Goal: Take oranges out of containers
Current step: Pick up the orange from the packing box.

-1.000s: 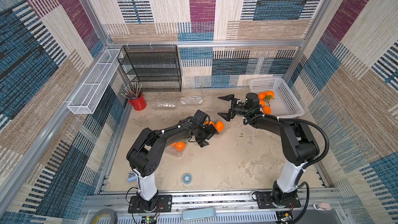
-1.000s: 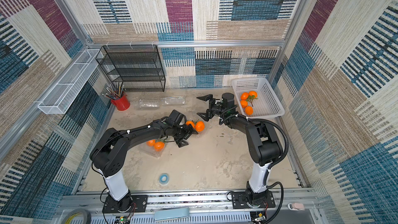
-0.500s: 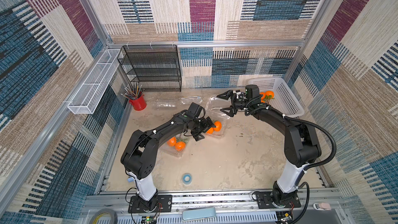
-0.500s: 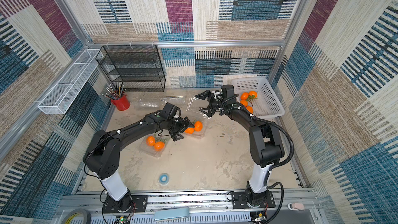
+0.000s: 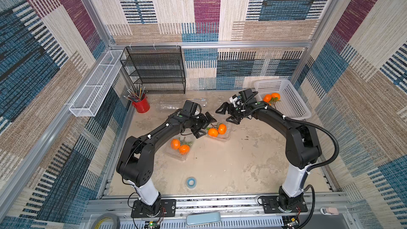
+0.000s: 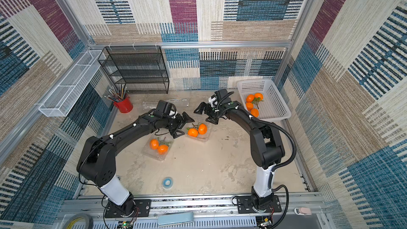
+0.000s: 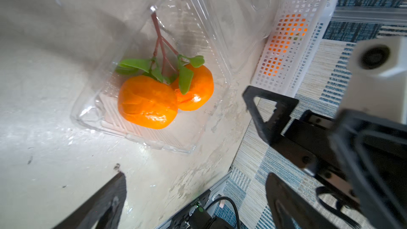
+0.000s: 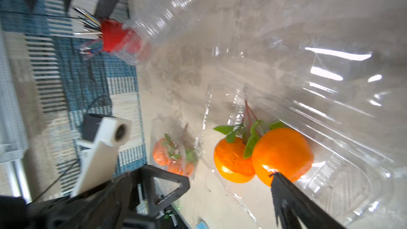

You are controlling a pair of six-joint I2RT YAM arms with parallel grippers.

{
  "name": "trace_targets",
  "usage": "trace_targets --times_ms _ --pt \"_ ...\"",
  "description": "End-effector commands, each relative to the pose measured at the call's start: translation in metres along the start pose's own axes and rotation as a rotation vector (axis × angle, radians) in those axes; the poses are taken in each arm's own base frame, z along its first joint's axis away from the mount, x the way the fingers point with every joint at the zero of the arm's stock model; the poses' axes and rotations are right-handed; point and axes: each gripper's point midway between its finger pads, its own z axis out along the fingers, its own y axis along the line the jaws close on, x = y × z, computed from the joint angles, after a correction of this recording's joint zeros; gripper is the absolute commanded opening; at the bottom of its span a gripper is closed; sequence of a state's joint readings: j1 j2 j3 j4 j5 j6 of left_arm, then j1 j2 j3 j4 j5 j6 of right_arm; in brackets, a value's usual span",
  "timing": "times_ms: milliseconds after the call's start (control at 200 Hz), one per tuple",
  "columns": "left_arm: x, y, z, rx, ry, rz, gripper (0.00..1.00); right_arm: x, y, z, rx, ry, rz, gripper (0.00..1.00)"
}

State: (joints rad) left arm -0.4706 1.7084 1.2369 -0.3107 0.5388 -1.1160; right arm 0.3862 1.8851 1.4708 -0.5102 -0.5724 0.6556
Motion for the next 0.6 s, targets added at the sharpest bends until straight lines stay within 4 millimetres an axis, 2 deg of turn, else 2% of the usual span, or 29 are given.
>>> trace_targets --times_ms 0,280,506,591 --pt "0.005 -0.018 -0.003 0.094 0.033 0.010 1.00 0.002 -0.029 0.007 0.168 -0.023 -0.070 0.99" --pt "0.011 -0.017 -0.013 0.106 0.034 0.026 0.99 0.012 -0.049 0.032 0.314 -0.006 -0.103 0.91" --pt "0.012 -0.006 -0.015 0.113 0.030 0.003 0.99 0.026 -0.063 0.047 0.398 0.034 -0.109 0.89" --pt "0.013 -0.001 -0.013 0.114 0.031 -0.014 0.99 0.025 -0.069 0.048 0.427 0.025 -0.110 0.89"
